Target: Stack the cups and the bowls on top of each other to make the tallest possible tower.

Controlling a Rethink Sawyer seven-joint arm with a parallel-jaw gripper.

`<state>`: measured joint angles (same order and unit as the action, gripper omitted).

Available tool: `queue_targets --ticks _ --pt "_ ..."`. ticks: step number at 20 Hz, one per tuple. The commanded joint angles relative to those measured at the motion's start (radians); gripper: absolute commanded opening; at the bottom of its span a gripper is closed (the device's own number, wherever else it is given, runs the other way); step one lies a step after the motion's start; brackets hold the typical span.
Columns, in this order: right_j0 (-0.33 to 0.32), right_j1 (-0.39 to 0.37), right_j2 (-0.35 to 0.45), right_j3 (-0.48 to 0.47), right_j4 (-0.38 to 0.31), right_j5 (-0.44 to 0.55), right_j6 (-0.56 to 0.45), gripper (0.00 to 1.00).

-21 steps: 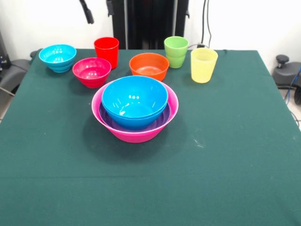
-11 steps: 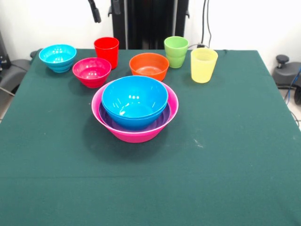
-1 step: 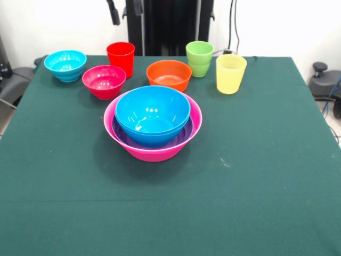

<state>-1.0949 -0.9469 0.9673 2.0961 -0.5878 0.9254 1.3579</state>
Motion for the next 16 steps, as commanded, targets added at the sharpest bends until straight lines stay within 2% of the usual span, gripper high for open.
queue_targets --ticks 1,8,11,16 --pt "0.126 -0.024 -0.101 0.094 -0.002 -0.124 0.215 1.0" --pt "0.202 -0.034 -0.163 0.103 -0.013 -0.164 0.256 1.0" --pt "0.214 0.009 -0.201 0.085 -0.052 -0.193 0.254 1.0" --pt "0.225 0.012 -0.226 0.092 -0.056 -0.227 0.254 1.0"
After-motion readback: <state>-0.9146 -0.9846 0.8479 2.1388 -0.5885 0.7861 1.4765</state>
